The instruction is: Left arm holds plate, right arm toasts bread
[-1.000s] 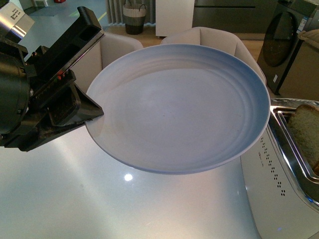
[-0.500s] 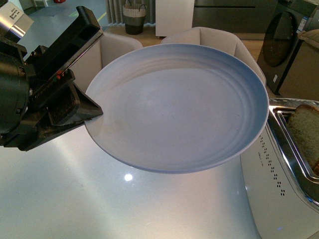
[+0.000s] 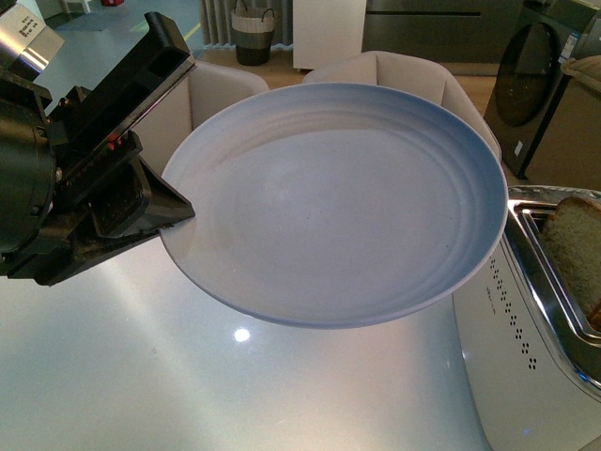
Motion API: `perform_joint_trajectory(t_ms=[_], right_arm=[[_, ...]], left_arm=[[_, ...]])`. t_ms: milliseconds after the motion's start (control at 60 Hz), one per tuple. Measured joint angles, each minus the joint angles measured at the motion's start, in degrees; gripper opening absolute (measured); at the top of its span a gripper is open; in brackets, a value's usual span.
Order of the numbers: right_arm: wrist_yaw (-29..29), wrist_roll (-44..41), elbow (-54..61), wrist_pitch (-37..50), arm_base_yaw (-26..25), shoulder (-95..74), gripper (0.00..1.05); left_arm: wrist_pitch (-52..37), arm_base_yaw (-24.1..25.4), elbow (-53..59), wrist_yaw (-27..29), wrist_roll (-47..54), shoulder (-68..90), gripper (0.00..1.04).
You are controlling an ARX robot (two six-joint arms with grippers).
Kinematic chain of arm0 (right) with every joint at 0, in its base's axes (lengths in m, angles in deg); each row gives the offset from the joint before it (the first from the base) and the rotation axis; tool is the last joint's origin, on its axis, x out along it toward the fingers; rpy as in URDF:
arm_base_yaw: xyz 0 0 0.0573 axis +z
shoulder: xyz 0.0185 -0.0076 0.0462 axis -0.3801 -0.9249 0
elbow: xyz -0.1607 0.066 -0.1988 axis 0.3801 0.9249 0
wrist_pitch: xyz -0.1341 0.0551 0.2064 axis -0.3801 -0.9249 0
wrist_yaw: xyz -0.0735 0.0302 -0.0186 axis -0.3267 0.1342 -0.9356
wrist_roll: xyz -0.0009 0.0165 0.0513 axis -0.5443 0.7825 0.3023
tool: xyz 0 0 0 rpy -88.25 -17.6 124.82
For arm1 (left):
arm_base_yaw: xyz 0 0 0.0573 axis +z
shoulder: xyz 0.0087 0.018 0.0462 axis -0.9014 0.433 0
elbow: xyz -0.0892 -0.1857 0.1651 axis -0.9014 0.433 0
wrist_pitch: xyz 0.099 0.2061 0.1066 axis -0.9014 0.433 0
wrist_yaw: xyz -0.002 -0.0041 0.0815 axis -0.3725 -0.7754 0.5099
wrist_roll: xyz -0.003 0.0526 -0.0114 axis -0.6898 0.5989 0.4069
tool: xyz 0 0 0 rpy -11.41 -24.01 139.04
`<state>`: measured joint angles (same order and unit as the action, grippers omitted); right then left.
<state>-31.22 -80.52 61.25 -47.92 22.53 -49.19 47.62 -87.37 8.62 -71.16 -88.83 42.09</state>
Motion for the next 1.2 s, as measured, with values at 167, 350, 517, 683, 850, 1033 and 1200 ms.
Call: perform_joint_trajectory(t_ms=[167,350,517,683,850,1033,1200], right_arm=[[-0.02,0.0,0.0,0.0,0.0,0.02,0.96],[0.0,0.0,0.0,0.0,0.0,0.02,0.96],[0.0,0.0,0.0,0.0,0.0,0.02,0.96],[0.0,0.0,0.0,0.0,0.0,0.02,0.96],[0.0,0.0,0.0,0.0,0.0,0.02,0.96],[0.0,0.0,0.0,0.0,0.0,0.02,0.96],[0.0,0.0,0.0,0.0,0.0,0.02,0.96]], left_arm=[[2.89,-0.79,-0.76,9.88,3.69,0.0,0.03],[3.5,0.35,-1.44,7.54,4.02,0.02,0.03],[3.13,5.9,-1.62,3.87,6.62,0.5,0.03],[-1.11,16.17,1.18,0.46,13.09,3.61,0.03],[-6.93,26.47,4.5,-2.78,20.85,10.56,0.03],[-18.73,36.83,7.3,-10.6,27.54,22.43,0.03],[-25.29,41.0,8.57,-14.99,30.99,31.91,0.03]])
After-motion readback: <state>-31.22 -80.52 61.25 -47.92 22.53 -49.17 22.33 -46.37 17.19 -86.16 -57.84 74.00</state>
